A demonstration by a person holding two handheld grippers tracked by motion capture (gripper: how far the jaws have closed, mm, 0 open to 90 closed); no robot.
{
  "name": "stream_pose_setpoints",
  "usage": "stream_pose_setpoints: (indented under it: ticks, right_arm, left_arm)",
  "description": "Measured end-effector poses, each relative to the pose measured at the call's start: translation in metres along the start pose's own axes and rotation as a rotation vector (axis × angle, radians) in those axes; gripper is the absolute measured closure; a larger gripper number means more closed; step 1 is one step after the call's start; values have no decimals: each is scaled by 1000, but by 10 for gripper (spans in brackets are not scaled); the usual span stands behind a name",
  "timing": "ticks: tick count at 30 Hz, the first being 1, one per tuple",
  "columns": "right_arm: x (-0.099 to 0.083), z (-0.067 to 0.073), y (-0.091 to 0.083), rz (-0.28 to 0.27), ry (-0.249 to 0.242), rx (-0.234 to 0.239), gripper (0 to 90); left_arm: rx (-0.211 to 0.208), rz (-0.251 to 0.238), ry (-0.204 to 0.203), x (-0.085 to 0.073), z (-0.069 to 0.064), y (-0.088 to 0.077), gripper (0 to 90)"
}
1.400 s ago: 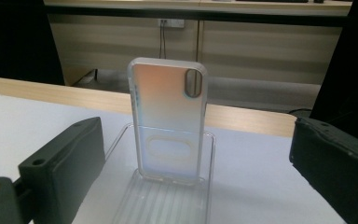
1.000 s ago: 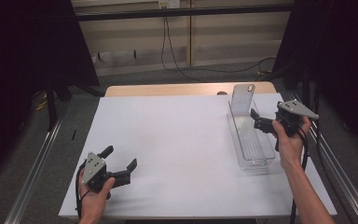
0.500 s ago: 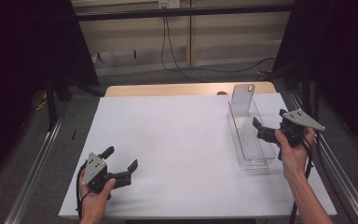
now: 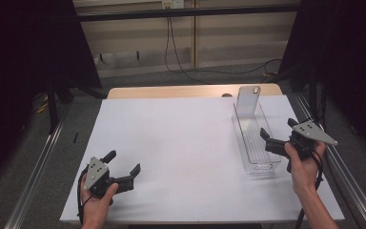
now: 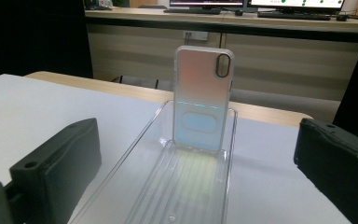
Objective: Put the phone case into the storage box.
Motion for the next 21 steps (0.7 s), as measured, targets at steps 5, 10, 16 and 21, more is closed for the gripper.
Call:
stream_pose_setpoints:
  ticks: [5, 10, 16, 21]
  right_arm:
    - [-3, 1, -7, -1, -6, -3, 7]
    - [-5, 2, -12, -3, -6, -2, 7]
    - [-11, 6, -18, 0, 5, 3, 15]
    - [-15, 8, -24, 1, 5, 0, 14]
  left_arm:
    - [3, 6, 0, -1, 1, -1, 23]
    - [6, 2, -6, 0, 0, -1, 23]
    - [12, 0, -14, 0, 1, -3, 23]
    - [7, 0, -5, 0, 0, -5, 23]
Point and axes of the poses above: each handheld gripper's, and its own axes: y roughly forward along the jaws, x roughly out of its top, z roughly to its left, the point moved 5 cm from there along y, roughly forward along the jaws, and after that the axes turned 4 degrees about y, right-handed, at the moved point
